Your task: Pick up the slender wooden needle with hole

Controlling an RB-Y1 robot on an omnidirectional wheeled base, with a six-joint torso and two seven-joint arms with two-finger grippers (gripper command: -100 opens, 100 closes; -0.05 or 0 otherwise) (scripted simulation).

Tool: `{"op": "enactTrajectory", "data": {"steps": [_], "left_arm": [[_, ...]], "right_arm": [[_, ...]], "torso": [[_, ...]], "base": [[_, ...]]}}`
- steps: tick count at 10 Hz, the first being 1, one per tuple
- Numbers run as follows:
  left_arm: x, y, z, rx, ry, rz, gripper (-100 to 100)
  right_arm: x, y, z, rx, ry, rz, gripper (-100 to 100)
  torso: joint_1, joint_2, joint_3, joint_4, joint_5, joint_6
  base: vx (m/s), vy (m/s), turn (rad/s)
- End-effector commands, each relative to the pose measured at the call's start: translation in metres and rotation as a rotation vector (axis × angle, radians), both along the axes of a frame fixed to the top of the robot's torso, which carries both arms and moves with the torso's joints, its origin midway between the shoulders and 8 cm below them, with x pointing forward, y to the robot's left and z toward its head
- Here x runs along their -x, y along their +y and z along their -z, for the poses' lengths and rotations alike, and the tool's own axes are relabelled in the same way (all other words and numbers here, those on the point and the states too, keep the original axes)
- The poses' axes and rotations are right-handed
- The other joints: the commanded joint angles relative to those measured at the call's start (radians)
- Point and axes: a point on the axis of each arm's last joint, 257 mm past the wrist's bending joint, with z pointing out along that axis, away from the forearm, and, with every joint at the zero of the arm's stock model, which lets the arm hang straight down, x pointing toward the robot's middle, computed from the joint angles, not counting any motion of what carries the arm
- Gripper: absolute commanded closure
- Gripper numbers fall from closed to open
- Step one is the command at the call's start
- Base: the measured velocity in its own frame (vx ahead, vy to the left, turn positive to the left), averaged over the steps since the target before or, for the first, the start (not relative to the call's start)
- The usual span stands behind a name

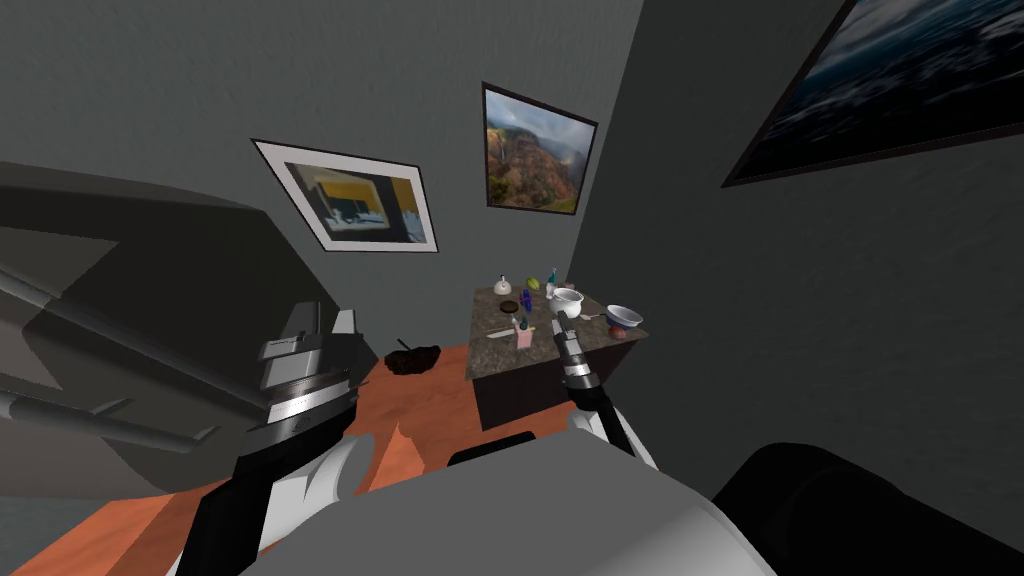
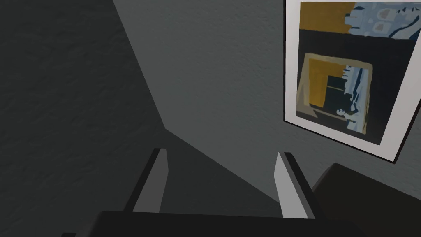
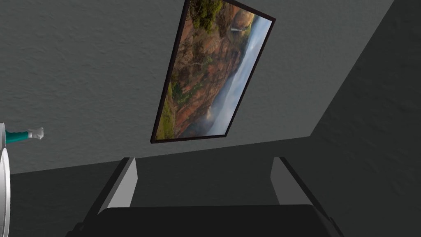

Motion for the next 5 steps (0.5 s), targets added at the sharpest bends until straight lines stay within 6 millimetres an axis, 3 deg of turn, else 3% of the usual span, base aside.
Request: {"op": "enactTrajectory", "data": {"steps": [1, 5], "left_arm": [[0.000, 0.000, 0.000, 0.000, 0.000, 0.000, 0], [0.000, 0.000, 0.000, 0.000, 0.000, 0.000, 0]], "right_arm": [[0.001, 0.007, 0.006, 0.041, 0.011, -0.017, -100], [0.009, 0.024, 0.027, 0.152, 0.053, -0.069, -100]], "torso": [[0.000, 0.000, 0.000, 0.000, 0.000, 0.000], [0.000, -0.002, -0.001, 0.000, 0.000, 0.000]], "base": [[-0.104, 0.026, 0.042], [-0.082, 0.029, 0.063]]}}
